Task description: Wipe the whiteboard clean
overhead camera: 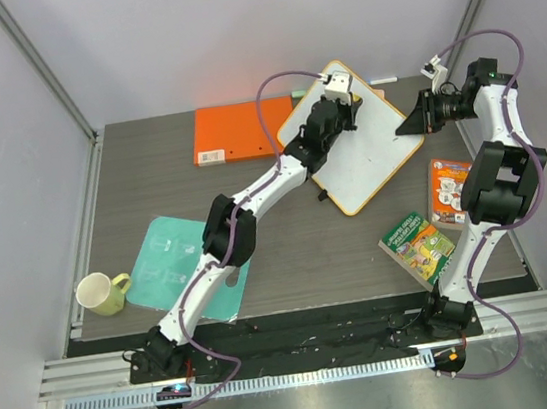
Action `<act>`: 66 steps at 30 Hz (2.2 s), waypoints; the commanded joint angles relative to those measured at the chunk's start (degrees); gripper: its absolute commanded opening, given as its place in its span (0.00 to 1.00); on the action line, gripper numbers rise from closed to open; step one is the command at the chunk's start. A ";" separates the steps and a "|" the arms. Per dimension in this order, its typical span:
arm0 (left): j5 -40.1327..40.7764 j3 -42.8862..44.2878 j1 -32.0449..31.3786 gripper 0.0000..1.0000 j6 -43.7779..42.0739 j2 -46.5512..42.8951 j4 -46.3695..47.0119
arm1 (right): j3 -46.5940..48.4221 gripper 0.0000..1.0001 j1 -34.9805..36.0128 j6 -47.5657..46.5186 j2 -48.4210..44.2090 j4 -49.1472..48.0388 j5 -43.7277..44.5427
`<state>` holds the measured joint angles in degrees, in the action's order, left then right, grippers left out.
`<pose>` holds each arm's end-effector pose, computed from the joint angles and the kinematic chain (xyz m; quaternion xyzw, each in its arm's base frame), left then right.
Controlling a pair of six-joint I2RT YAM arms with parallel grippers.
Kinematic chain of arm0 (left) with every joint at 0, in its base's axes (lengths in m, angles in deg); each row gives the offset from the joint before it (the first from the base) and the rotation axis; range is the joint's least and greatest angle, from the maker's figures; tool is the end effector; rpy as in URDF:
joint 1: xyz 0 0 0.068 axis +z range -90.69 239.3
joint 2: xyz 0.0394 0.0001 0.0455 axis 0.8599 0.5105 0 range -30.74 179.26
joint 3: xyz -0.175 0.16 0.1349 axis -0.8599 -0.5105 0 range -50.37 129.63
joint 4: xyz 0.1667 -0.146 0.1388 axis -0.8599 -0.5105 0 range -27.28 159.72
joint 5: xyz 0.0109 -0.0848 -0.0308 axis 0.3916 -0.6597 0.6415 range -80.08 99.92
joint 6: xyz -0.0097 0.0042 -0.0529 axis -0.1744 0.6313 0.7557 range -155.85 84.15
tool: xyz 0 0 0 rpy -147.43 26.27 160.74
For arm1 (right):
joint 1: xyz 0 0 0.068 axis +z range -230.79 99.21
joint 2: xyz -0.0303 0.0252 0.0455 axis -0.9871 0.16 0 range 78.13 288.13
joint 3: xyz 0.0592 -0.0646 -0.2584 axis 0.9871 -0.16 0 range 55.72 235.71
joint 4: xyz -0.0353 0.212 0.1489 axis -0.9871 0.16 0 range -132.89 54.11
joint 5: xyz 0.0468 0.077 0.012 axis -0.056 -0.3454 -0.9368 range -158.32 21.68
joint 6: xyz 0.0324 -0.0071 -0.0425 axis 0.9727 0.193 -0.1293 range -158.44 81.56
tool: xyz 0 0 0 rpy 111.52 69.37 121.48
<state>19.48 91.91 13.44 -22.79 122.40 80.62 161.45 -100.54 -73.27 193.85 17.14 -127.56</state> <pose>0.4336 -0.4384 0.2455 0.1423 0.6924 -0.2954 0.6427 0.4036 -0.1123 0.2813 -0.1973 0.8375 0.3635 0.3572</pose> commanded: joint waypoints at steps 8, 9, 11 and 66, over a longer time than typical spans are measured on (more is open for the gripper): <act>3.01 -5.52 8.16 0.00 7.86 -0.12 -6.32 | -1.23 0.01 2.52 -7.89 -3.66 -1.06 1.68; 2.57 -5.61 8.25 0.00 8.03 0.05 -6.50 | -1.23 0.01 2.43 -7.89 -3.66 -1.06 1.67; 1.34 -5.61 8.25 0.00 8.03 0.14 -6.24 | -1.23 0.01 2.43 -7.89 -3.49 -1.06 1.50; 6.69 -3.06 -3.79 0.00 -16.56 0.58 -0.53 | -1.67 0.01 2.43 -8.33 -3.57 -0.97 1.94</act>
<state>27.79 89.09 15.19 -31.47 121.66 80.07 160.53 -100.37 -74.08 193.13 17.05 -128.24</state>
